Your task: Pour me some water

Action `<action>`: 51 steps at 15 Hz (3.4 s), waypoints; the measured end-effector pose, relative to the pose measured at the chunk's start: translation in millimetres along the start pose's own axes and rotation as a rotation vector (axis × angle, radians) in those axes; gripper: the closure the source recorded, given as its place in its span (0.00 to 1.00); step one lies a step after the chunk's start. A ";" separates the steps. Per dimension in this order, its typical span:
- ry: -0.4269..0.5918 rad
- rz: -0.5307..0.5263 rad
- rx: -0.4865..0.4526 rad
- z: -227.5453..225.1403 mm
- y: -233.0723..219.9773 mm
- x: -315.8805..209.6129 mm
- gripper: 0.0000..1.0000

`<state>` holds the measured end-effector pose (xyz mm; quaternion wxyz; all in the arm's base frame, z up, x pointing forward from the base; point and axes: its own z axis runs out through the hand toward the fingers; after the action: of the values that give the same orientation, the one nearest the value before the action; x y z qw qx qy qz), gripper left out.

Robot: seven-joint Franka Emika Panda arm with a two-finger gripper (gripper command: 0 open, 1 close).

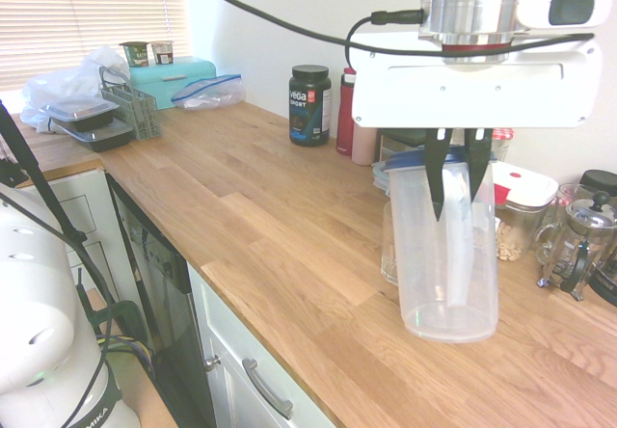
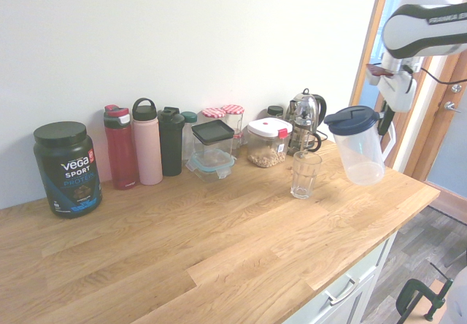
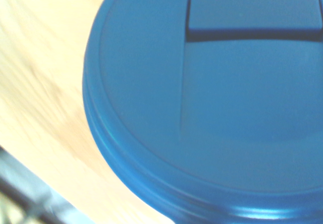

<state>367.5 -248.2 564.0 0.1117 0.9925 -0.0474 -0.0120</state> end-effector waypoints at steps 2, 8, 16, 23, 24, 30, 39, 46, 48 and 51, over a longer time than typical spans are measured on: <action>-0.052 -0.056 -0.123 -0.2 -7.4 10.2 1.00; -0.123 -0.112 -0.270 11.9 -48.3 39.5 1.00; -0.136 -0.119 -0.315 11.6 -67.3 48.4 1.00; -0.056 -0.018 -0.193 2.8 -39.9 33.0 1.00; -0.034 0.005 -0.136 -0.2 -28.7 24.6 1.00; 0.066 0.127 0.223 18.4 19.9 -37.8 1.00; 0.276 0.221 0.528 1.8 -0.7 -136.3 1.00; 0.189 0.622 0.512 -48.3 -195.3 -140.9 1.00; 0.220 0.689 0.500 -57.0 -264.4 -140.0 1.00; 0.302 0.787 0.492 -67.4 -355.2 -143.8 1.00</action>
<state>259.3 125.3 552.5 -0.1247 0.8868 -0.4038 0.1868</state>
